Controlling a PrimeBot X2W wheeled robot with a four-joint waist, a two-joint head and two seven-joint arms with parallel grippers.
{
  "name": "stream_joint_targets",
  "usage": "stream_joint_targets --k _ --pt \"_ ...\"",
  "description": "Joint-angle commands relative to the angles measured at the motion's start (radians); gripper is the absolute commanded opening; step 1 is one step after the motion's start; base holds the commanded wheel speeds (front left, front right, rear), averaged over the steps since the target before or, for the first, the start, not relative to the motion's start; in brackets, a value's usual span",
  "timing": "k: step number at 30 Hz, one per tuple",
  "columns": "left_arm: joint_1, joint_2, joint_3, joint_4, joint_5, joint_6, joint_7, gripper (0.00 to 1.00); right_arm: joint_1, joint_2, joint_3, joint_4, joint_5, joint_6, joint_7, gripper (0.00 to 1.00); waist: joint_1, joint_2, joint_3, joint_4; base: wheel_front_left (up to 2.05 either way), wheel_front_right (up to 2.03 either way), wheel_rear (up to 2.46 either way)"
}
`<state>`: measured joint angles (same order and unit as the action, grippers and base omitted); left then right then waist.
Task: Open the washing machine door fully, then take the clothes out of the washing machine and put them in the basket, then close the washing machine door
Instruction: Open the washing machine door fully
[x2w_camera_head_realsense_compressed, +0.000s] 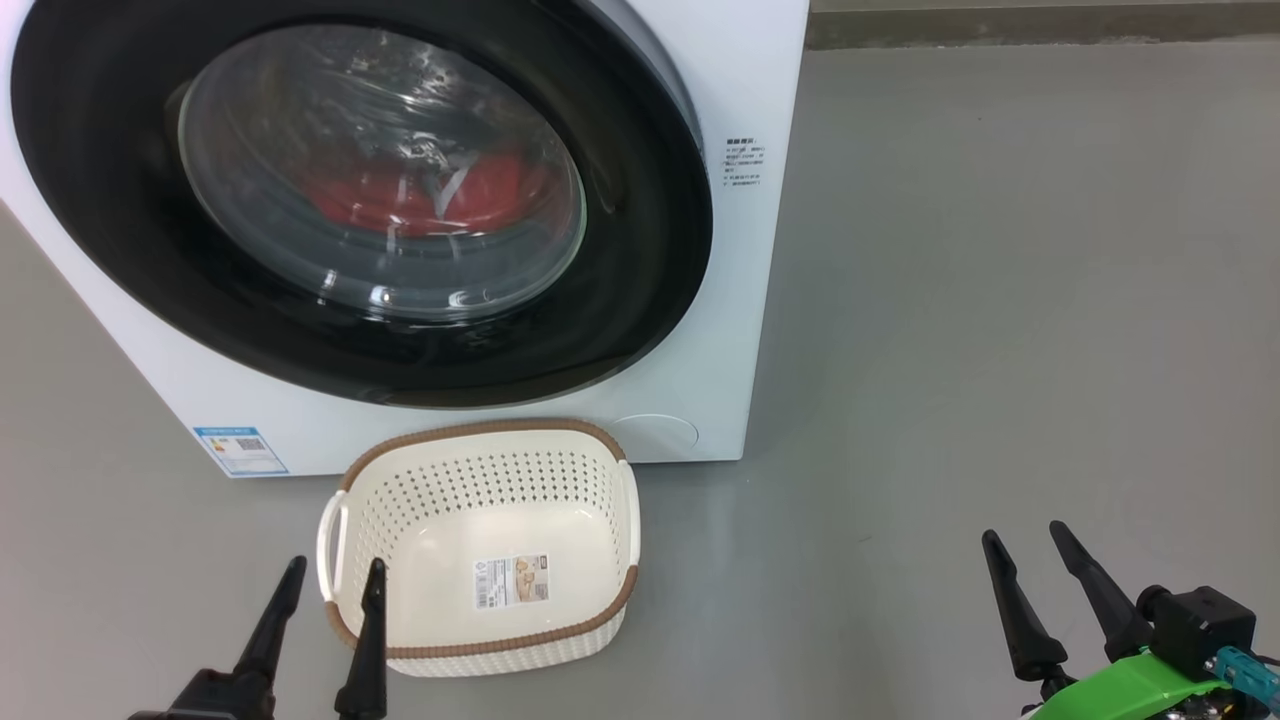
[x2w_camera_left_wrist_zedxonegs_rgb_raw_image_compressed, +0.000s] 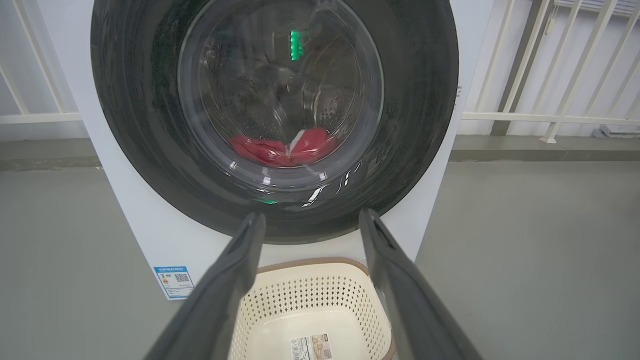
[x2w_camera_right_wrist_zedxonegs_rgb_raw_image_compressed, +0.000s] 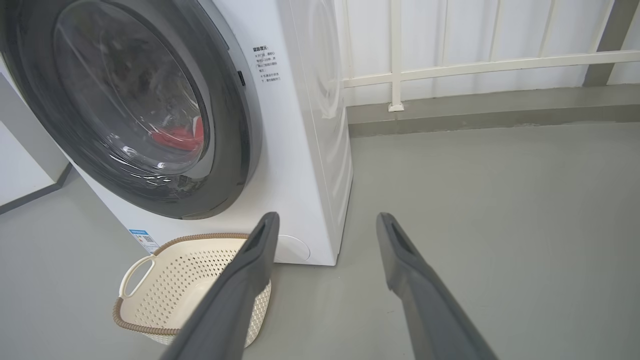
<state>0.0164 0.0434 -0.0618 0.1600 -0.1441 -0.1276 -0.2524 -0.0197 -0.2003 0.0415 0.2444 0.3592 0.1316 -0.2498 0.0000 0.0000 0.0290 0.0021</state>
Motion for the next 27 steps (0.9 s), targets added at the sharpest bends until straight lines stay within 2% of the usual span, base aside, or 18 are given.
stream_joint_targets --k 1,2,3,4,5,6,15,20,27 --pt "-0.014 0.016 0.033 -0.025 -0.005 -0.003 -0.009 1.0 -0.006 -0.012 0.022 -0.028 -0.007 -0.001 -0.012 1.0 0.0 0.0 -0.002 0.0 0.0 0.0 0.0" --pt "-0.013 0.015 0.034 -0.026 -0.005 -0.003 -0.009 1.0 -0.008 -0.012 0.024 -0.028 -0.006 -0.001 -0.012 0.8 0.0 0.0 -0.003 0.0 0.0 0.0 0.0" --pt "-0.012 0.015 0.033 -0.026 -0.004 -0.003 -0.009 1.0 -0.011 -0.012 0.026 -0.029 -0.003 -0.001 -0.012 0.45 0.0 0.0 -0.004 0.001 0.0 0.0 0.0" --pt "-0.011 0.015 0.033 -0.027 -0.003 -0.003 -0.009 1.0 -0.013 -0.012 0.027 -0.03 0.0 -0.001 -0.012 0.23 0.0 0.0 -0.004 0.001 0.0 0.0 0.0" --pt "-0.011 0.015 0.033 -0.027 -0.003 -0.003 -0.009 1.0 -0.013 -0.012 0.027 -0.03 0.0 -0.001 -0.012 0.23 0.0 0.0 -0.004 0.001 0.0 0.0 0.0" --pt "-0.011 0.015 0.033 -0.029 -0.002 -0.003 -0.009 1.0 -0.016 -0.013 0.028 -0.032 0.002 -0.001 -0.012 0.0 0.0 0.0 -0.005 0.002 0.0 0.0 0.0" --pt "-0.019 0.012 0.02 -0.041 -0.006 -0.003 -0.009 1.0 -0.098 -0.02 0.057 -0.038 0.085 -0.001 -0.012 0.0 0.0 0.0 0.009 0.016 0.0 0.0 0.0" --pt "-0.036 0.01 0.009 -0.054 -0.008 -0.003 -0.009 1.0 -0.207 -0.022 0.081 -0.031 0.181 -0.001 -0.012 0.0 0.0 0.0 0.039 0.025 0.0 0.0 0.0" --pt "-0.076 0.009 -0.02 -0.067 -0.012 -0.003 -0.009 1.0 -0.379 -0.062 0.137 0.03 0.215 -0.001 -0.012 0.0 0.0 0.0 0.092 0.062 0.0 0.0 0.0"
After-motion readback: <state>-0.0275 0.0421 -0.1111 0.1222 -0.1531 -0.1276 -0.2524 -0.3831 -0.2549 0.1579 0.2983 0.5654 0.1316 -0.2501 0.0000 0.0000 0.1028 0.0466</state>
